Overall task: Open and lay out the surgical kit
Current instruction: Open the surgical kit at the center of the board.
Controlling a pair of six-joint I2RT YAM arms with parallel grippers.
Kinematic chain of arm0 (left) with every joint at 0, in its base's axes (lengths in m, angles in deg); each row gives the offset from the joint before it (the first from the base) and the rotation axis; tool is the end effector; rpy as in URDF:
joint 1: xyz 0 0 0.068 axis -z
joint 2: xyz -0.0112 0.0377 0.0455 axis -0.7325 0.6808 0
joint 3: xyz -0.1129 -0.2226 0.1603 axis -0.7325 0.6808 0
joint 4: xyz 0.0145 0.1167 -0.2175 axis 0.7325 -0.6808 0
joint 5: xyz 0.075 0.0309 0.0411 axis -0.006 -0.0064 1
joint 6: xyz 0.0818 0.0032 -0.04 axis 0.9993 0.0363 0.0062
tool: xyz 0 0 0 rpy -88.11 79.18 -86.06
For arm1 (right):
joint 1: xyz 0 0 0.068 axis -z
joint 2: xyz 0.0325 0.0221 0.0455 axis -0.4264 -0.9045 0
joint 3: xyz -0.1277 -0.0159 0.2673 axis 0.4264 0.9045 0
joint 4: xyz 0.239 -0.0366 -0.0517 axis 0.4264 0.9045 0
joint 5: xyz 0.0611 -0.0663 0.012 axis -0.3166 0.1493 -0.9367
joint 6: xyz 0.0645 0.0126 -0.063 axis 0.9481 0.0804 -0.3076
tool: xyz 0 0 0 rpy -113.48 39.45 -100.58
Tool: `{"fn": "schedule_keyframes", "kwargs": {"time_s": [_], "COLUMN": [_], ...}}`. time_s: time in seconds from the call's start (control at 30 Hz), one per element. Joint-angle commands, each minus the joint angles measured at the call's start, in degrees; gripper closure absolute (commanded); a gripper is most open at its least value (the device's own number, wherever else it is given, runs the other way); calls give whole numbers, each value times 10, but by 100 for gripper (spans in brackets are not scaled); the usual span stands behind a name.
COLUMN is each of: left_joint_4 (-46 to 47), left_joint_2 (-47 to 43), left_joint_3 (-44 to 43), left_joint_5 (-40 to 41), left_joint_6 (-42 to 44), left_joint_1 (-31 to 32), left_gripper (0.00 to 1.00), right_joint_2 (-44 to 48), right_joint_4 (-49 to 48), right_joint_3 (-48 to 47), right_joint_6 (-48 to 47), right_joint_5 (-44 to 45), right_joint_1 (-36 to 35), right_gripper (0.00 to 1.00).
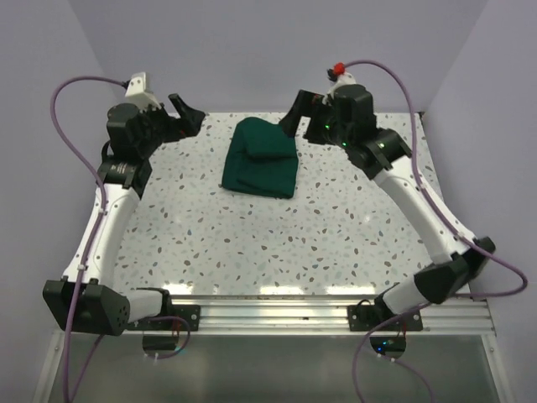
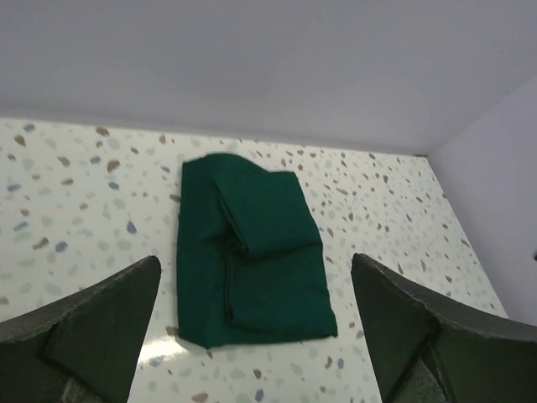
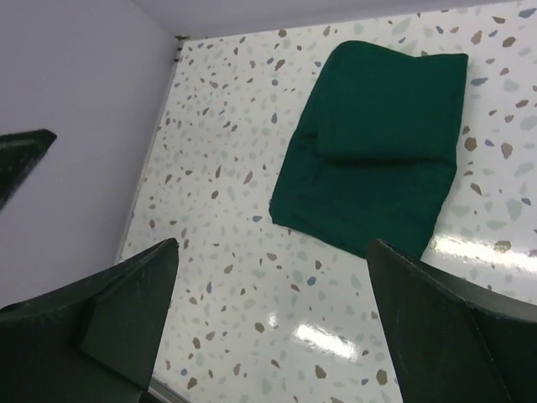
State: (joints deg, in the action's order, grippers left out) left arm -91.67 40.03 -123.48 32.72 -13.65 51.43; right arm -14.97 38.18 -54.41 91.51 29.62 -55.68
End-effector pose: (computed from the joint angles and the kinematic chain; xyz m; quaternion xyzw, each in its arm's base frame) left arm 0.3165 -0.0415 0.4398 -0.0638 0.7494 -0.2427 0.6128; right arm 0.2964 0.1722 0.4559 0.0260 0.8148 0.2989 0.4960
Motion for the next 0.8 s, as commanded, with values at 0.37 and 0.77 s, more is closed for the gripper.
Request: {"fn": "schedule_keyframes", "kwargs": {"time_s": [0.37, 0.77], "left_joint_4": [-143, -187], "left_joint_2": [-128, -210], "left_joint_3": [128, 169], "left_joint_5": [50, 89], "left_joint_6": [-58, -66], "left_joint_1": [37, 36], "left_gripper": [0, 0], "right_joint_2": [-483, -596], "right_joint_4": [198, 180], "right_joint_3": [-457, -456], "right_joint_6": [-92, -68], "right_joint_5": [44, 41], "right_joint_1": [-93, -132], "right_gripper": [4, 7]}}
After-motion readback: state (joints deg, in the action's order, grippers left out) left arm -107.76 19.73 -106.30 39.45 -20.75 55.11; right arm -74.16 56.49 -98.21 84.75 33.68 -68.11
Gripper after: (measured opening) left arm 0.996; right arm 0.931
